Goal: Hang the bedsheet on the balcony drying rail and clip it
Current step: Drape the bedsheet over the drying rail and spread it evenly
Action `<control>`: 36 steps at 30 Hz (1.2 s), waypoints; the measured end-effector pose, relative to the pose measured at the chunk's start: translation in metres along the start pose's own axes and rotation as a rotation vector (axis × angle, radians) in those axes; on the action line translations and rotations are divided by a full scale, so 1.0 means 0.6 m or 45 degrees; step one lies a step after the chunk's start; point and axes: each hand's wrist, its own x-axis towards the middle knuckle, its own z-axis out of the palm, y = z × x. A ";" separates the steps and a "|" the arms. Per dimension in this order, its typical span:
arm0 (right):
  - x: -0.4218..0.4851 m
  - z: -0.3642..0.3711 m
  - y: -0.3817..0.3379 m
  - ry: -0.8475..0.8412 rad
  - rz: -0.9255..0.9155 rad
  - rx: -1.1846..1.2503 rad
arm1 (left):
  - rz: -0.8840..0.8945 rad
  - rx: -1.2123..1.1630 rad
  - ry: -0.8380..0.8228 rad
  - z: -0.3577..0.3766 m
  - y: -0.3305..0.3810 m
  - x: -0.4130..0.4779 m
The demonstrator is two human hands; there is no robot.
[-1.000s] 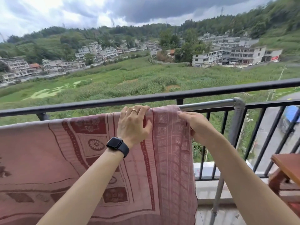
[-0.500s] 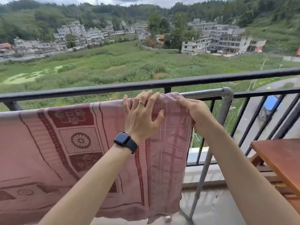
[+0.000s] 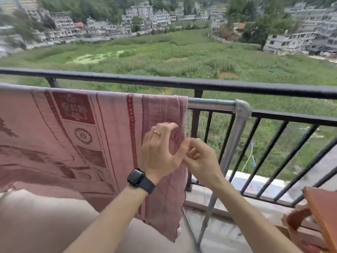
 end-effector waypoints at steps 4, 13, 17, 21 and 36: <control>-0.057 0.013 -0.005 -0.253 0.096 0.139 | -0.112 0.106 -0.109 -0.049 0.004 -0.014; -0.115 -0.038 -0.026 0.273 0.234 0.202 | -0.073 0.246 -0.097 -0.171 -0.028 -0.030; -0.072 -0.033 -0.073 0.435 0.275 0.435 | -0.178 0.218 -0.072 -0.229 -0.032 -0.012; 0.025 0.007 -0.147 0.038 0.339 0.595 | -0.155 0.412 -0.136 -0.308 -0.041 0.000; 0.118 0.336 -0.338 -0.659 -0.636 -0.499 | -0.316 1.376 0.179 -0.456 -0.092 -0.087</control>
